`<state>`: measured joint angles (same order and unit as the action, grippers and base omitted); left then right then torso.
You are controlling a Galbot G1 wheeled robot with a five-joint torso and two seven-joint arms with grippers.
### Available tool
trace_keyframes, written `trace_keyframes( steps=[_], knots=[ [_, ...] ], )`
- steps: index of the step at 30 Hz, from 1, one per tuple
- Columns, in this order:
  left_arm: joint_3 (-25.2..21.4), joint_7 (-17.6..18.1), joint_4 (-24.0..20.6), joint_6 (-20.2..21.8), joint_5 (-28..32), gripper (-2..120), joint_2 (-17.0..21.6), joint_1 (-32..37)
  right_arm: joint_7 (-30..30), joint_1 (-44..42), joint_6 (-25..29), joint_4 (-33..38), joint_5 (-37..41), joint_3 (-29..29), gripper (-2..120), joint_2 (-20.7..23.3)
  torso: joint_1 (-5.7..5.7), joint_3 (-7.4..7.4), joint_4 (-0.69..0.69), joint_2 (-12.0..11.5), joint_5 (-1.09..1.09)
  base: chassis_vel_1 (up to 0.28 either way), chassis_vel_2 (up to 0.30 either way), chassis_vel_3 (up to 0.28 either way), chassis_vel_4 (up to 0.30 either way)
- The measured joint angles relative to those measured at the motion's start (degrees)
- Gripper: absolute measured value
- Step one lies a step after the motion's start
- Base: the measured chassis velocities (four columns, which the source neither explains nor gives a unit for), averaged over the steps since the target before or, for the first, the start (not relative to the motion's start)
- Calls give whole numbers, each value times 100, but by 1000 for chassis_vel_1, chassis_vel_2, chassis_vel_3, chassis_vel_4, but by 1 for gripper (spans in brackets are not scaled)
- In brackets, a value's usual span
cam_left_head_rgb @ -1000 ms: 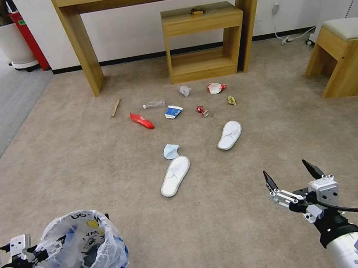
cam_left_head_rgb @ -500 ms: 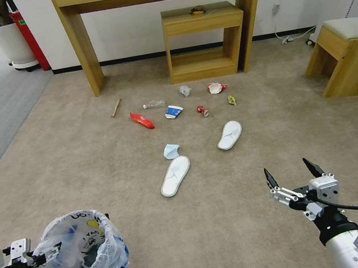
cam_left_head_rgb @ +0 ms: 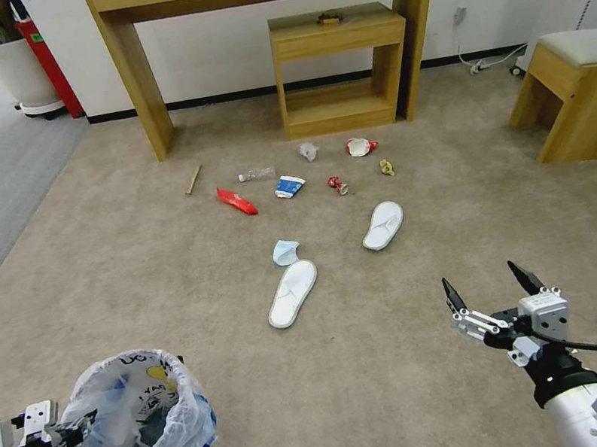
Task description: Pick up the trash bin and place the garbage on the floor into it.
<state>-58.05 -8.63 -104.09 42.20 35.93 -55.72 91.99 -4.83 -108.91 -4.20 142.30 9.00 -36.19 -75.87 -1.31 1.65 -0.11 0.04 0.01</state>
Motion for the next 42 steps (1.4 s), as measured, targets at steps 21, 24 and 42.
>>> trace_keyframes(
  steps=[21, 24, 42],
  knots=[
    [-1143, 809, -1795, -3, 1683, 0, -722, 1076, -561, 200, -556, 89, 143, -179, 100, 50, 0, 0, 1, 0, -3, 0, 0, 0, 0],
    [-1172, 1160, -2313, -6, 2035, 0, -931, 1269, -490, 215, -560, 90, 94, -162, 100, 51, 0, 0, 0, 0, 8, 0, 0, 0, 0],
    [-654, 2364, -3427, -6, 2343, 0, -1576, 1582, -366, 479, -633, 97, 60, -127, 100, 11, 1, -1, 0, 0, 1, -11, 8, 11, -12]
  ],
)
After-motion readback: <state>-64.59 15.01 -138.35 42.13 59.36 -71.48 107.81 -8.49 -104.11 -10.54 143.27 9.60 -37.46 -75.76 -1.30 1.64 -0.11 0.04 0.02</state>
